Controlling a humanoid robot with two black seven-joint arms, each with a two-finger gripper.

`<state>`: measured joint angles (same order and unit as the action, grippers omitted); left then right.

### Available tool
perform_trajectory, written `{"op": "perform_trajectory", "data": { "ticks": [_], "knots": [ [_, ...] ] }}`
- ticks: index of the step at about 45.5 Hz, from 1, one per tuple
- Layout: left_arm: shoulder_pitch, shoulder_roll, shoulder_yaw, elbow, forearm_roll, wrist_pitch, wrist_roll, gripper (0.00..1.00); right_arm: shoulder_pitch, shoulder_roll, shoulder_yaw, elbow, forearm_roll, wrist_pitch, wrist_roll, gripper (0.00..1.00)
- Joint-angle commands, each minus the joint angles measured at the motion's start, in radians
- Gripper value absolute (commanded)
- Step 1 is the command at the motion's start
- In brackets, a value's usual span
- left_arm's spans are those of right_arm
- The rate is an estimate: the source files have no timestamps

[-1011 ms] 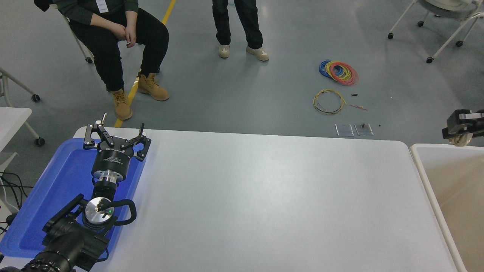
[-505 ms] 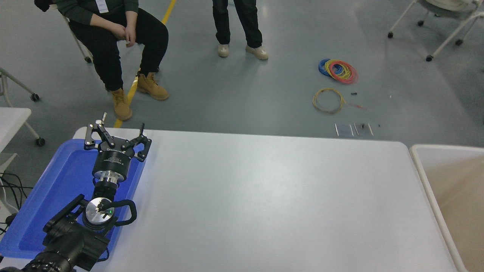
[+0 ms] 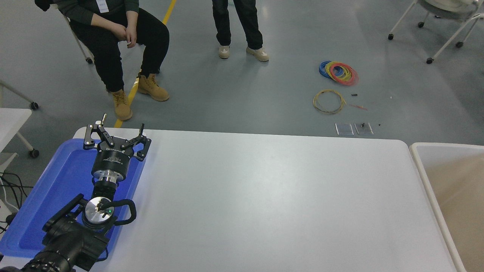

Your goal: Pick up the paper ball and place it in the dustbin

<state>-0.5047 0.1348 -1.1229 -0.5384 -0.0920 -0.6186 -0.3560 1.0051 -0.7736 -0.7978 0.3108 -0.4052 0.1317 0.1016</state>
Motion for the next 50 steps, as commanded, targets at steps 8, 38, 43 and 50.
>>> {"op": "perform_trajectory", "data": {
  "ticks": [8, 38, 43, 50],
  "knots": [
    [0.0, -0.001, 0.0, 0.0, 0.0, 0.0, -0.001, 1.0, -0.264, 0.152, 0.16, -0.187, 0.177, -0.181, -0.005, 0.0],
    [0.0, 0.0, 0.0, 0.0, 0.0, -0.001, -0.001, 1.0, -0.367, 0.3, 0.356, -0.205, 0.178, -0.287, -0.005, 0.0],
    [0.0, 0.0, 0.0, 0.0, 0.0, 0.0, -0.001, 1.0, -0.368, 0.298, 0.356, -0.205, 0.178, -0.287, -0.002, 0.0],
    [0.0, -0.001, 0.0, 0.0, 0.0, -0.001, -0.001, 1.0, -0.376, 0.297, 0.377, -0.205, 0.178, -0.302, -0.002, 0.23]
  ]
}}
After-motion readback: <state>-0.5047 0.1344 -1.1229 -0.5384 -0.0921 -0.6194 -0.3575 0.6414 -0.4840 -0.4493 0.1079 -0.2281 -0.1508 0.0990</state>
